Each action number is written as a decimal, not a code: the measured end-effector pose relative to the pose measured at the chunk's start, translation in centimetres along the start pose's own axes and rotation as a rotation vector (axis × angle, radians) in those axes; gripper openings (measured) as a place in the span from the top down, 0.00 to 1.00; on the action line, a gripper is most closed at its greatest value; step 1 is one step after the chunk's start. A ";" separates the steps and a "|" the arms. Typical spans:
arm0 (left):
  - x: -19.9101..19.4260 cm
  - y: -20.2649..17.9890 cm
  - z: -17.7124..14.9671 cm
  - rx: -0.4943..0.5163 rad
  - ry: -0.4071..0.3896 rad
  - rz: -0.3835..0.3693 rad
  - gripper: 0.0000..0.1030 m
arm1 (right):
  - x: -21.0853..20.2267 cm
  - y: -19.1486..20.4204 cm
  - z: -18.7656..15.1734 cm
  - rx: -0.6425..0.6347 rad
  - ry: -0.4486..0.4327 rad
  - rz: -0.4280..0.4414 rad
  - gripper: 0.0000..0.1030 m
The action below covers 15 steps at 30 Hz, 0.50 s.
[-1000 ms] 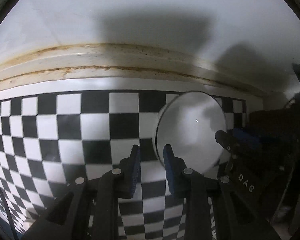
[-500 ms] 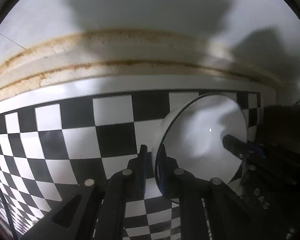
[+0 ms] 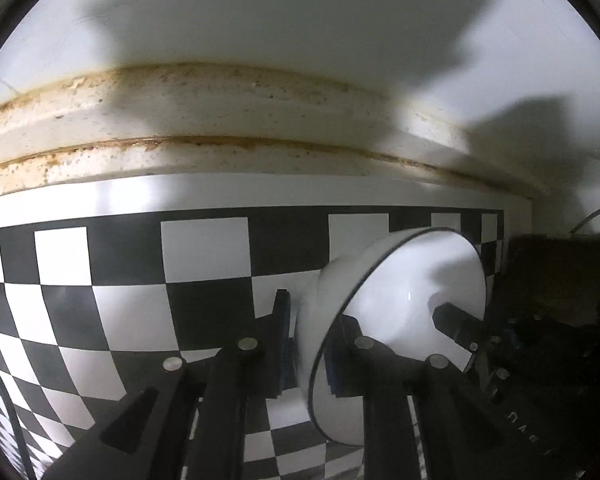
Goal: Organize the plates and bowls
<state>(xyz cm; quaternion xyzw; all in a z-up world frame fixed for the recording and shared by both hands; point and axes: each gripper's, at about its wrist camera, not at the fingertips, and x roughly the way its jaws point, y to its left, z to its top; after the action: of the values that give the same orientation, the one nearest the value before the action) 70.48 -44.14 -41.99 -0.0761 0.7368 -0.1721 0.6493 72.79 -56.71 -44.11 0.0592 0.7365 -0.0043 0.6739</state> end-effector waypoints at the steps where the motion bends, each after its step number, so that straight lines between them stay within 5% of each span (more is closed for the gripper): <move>1: 0.1 -0.1 0.2 0.006 0.015 -0.002 0.86 | 0.0 0.0 0.0 -0.002 0.001 -0.001 0.93; 6: 0.4 0.4 2.2 -0.028 0.096 -0.019 0.85 | 0.1 0.2 0.4 -0.010 0.011 -0.004 0.93; 15: -1.0 1.9 -0.4 -0.014 0.031 -0.039 0.91 | 0.4 0.5 0.6 -0.005 0.012 0.003 0.93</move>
<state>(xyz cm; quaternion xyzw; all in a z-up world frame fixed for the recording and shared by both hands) 70.44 -41.99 -41.69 -0.0922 0.7463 -0.1810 0.6339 73.39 -56.25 -44.50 0.0588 0.7403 -0.0011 0.6697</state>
